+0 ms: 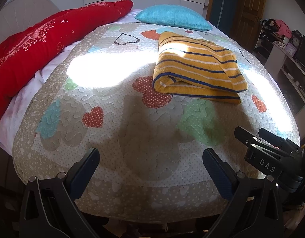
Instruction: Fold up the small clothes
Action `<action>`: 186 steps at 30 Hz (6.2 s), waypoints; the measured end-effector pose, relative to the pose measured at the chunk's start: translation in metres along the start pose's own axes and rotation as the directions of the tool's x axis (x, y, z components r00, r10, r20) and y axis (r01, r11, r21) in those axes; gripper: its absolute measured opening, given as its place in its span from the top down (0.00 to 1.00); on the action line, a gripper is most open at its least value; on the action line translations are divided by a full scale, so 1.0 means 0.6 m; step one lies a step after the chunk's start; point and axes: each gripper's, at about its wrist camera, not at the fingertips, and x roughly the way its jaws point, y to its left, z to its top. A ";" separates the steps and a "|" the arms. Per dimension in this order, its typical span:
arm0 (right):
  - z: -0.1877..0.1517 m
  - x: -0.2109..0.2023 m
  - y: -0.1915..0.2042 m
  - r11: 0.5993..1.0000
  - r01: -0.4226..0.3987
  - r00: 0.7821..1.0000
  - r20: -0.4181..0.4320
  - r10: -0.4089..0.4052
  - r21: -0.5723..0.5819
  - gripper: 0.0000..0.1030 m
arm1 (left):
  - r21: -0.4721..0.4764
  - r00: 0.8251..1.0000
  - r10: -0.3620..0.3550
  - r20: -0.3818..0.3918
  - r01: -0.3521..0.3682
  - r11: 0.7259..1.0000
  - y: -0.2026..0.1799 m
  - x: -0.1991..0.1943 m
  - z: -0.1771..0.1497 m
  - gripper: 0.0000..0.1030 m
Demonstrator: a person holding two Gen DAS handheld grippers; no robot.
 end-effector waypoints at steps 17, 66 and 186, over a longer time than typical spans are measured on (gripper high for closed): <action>-0.003 0.003 -0.003 1.000 0.002 1.000 -0.005 -0.002 0.005 0.23 | 0.002 0.999 -0.009 -0.034 0.009 1.000 -0.001 0.011 -0.005 0.00; -0.005 0.005 -0.009 1.000 0.006 1.000 -0.010 -0.006 0.017 0.22 | 0.001 0.994 -0.040 -0.097 0.040 0.999 -0.001 0.034 -0.015 0.00; -0.001 0.018 0.016 0.999 -0.040 0.998 0.046 0.040 0.007 0.18 | -0.016 0.990 -0.030 -0.136 0.028 0.999 0.019 0.078 -0.023 0.00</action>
